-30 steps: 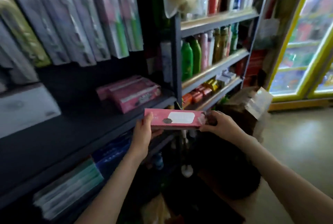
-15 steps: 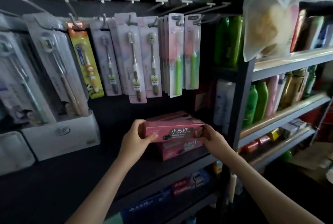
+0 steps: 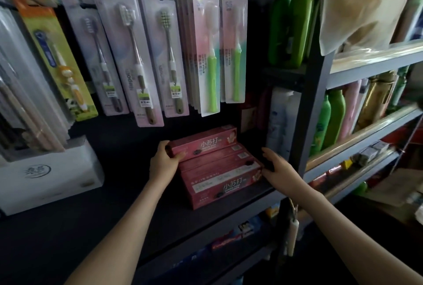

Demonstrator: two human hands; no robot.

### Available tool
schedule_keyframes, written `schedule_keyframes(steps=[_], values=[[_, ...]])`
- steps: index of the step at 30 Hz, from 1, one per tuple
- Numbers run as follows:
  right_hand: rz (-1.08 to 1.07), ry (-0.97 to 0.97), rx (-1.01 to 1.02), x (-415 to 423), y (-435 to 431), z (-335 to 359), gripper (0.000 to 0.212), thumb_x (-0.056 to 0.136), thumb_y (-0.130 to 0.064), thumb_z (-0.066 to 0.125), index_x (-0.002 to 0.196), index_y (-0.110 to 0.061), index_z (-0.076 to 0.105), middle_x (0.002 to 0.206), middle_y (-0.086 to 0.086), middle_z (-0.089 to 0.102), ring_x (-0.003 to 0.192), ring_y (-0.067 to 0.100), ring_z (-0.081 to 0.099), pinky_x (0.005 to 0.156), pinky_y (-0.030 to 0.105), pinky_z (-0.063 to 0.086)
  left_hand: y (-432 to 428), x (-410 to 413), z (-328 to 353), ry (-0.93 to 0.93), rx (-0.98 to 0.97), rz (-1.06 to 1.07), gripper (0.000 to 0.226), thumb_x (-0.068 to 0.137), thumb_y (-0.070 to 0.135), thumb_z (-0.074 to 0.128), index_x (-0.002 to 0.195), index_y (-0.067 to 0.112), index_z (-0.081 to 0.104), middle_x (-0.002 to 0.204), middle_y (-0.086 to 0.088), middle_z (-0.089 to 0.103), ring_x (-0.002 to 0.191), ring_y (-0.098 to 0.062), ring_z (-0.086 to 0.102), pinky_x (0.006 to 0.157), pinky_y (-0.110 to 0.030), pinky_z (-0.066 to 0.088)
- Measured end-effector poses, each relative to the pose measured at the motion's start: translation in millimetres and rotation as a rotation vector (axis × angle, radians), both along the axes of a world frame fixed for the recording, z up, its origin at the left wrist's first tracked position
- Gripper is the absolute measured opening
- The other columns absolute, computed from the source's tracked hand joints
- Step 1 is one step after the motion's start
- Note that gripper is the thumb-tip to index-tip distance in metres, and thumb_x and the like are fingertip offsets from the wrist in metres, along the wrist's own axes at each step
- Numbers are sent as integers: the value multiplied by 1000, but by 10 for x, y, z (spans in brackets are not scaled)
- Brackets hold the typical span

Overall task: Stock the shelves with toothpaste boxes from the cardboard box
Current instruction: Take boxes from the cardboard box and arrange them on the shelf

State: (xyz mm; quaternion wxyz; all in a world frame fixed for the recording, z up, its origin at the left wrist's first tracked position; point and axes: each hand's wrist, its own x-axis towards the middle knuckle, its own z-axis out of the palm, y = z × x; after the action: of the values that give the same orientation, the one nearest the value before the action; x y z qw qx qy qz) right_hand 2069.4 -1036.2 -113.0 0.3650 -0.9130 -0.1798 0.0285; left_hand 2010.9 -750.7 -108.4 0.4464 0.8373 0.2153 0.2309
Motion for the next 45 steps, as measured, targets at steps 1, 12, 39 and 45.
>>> schedule_keyframes(steps=[1, 12, 39, 45], values=[[5, -1, 4, -1, 0, -13, 67, 93, -12, 54, 150, -18, 20, 149, 8, 36, 136, 25, 35, 108, 37, 33, -2, 5, -2, 4, -6, -8, 45, 86, 27, 69, 125, 17, 49, 104, 3, 61, 91, -15, 57, 77, -27, 43], [-79, -81, 56, -241, -48, -124, 62, 94, -17, 51, 149, -22, 23, 149, 5, 37, 135, 26, 35, 110, 49, 28, -311, -198, 166, -8, -62, 123, 88, 90, 22, 65, 153, 14, 5, 150, -13, 35, 135, -28, 39, 106, -38, 38], [-1163, 1183, 248, -6467, -4056, -6307, 61, 88, -31, 62, 140, -16, 35, 135, 6, 47, 117, 23, 50, 96, 40, 46, -5783, -4156, -6199, 888, 544, -1658, 54, 96, 16, 50, 145, 13, 28, 149, -3, 27, 136, -20, 28, 106, -28, 31], [-1182, 1045, 135, -6828, -4094, -7496, 92, 81, -41, 68, 150, -21, 11, 152, 6, 23, 140, 26, 20, 114, 45, 20, -6026, -4344, -7616, 1068, 533, -1558, 79, 81, 43, 65, 145, 19, 26, 142, -9, 36, 131, -29, 37, 107, -44, 36]])
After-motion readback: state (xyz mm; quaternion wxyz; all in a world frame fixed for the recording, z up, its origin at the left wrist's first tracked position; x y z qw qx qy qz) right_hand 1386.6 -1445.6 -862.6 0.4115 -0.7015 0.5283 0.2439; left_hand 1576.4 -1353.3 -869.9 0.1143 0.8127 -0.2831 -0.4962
